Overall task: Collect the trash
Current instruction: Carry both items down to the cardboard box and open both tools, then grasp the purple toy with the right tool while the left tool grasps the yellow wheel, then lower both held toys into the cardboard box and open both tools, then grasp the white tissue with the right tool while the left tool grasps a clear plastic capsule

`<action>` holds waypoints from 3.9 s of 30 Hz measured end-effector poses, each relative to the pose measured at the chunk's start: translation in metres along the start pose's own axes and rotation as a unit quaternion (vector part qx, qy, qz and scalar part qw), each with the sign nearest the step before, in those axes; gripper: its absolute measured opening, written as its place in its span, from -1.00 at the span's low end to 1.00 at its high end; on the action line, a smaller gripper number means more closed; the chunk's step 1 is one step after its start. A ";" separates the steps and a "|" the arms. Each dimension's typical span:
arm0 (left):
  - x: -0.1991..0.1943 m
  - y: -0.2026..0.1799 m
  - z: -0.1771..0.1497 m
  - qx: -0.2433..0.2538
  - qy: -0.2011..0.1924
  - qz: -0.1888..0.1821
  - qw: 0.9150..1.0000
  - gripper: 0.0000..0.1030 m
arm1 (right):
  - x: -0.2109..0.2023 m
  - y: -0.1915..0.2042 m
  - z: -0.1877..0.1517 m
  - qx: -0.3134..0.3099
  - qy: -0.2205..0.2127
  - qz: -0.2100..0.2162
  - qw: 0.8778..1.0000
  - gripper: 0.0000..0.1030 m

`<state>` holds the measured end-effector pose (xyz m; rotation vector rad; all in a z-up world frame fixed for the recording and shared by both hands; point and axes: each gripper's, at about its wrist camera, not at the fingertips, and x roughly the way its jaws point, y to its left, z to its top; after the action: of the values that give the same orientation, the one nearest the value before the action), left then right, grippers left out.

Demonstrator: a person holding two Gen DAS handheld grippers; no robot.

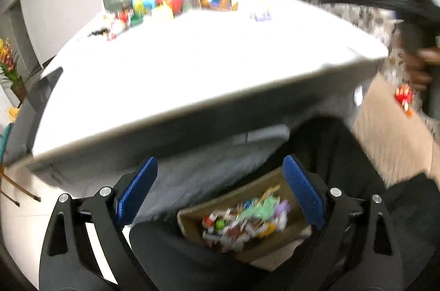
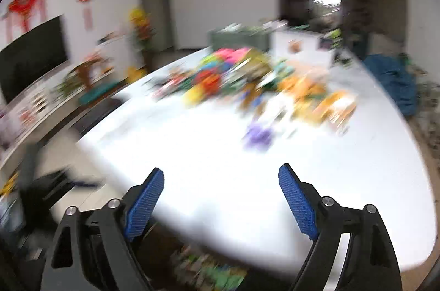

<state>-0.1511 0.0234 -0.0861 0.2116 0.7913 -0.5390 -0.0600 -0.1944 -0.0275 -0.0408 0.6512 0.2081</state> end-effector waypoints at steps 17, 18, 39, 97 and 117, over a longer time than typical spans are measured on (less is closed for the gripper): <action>0.044 0.048 0.134 -0.094 -0.021 0.099 0.991 0.76 | 0.055 -0.024 0.016 0.055 0.092 0.024 0.994 -0.29; 0.057 0.056 0.152 -0.104 -0.022 0.105 0.989 0.76 | 0.050 -0.029 0.008 0.063 0.088 0.024 0.994 -0.29; 0.034 0.046 0.148 -0.103 -0.054 0.080 0.990 -0.33 | 0.007 -0.035 -0.015 0.100 0.029 0.076 0.992 -0.29; 0.106 0.030 0.206 -0.081 -0.027 0.069 0.994 0.78 | 0.025 -0.084 0.004 0.171 0.033 0.065 0.982 -0.60; 0.173 0.061 0.223 -0.113 0.047 0.057 0.991 0.09 | 0.014 -0.103 -0.021 0.199 0.014 0.093 0.976 -0.58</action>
<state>0.1193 -0.0746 -0.0586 0.0719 0.9184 -0.3298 -0.0404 -0.2946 -0.0559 0.4044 0.7145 0.2535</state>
